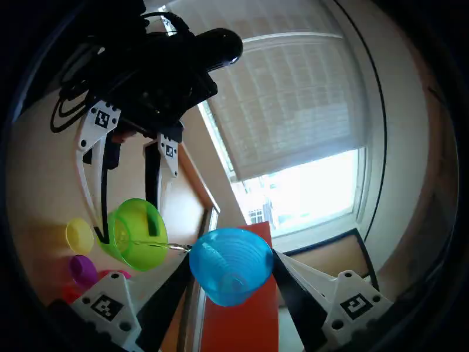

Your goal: Pour water

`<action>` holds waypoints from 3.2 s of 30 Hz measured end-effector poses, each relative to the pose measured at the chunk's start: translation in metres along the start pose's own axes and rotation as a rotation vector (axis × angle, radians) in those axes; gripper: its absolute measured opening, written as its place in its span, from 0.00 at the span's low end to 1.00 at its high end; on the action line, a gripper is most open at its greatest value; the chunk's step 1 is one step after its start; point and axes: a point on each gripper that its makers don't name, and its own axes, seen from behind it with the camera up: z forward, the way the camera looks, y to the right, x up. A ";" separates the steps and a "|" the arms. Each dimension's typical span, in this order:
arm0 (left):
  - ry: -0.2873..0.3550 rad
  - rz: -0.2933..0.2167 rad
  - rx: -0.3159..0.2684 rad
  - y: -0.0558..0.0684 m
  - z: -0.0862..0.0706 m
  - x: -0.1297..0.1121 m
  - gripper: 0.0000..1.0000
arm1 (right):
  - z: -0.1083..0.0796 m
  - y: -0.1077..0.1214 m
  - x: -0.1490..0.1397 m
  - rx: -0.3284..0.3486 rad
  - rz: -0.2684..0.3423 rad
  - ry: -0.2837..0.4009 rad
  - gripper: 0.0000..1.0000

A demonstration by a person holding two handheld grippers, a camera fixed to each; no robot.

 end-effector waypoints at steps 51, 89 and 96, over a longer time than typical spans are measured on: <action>0.003 0.005 -0.002 0.005 0.001 0.000 0.85 | -0.001 -0.003 0.006 -0.019 -0.116 -0.018 0.94; 0.005 0.010 -0.006 0.008 0.003 0.002 0.85 | -0.005 -0.005 0.008 -0.037 -0.225 -0.035 0.94; 0.004 0.011 -0.005 0.007 0.002 0.002 0.85 | -0.004 -0.005 0.009 -0.040 -0.247 -0.038 0.94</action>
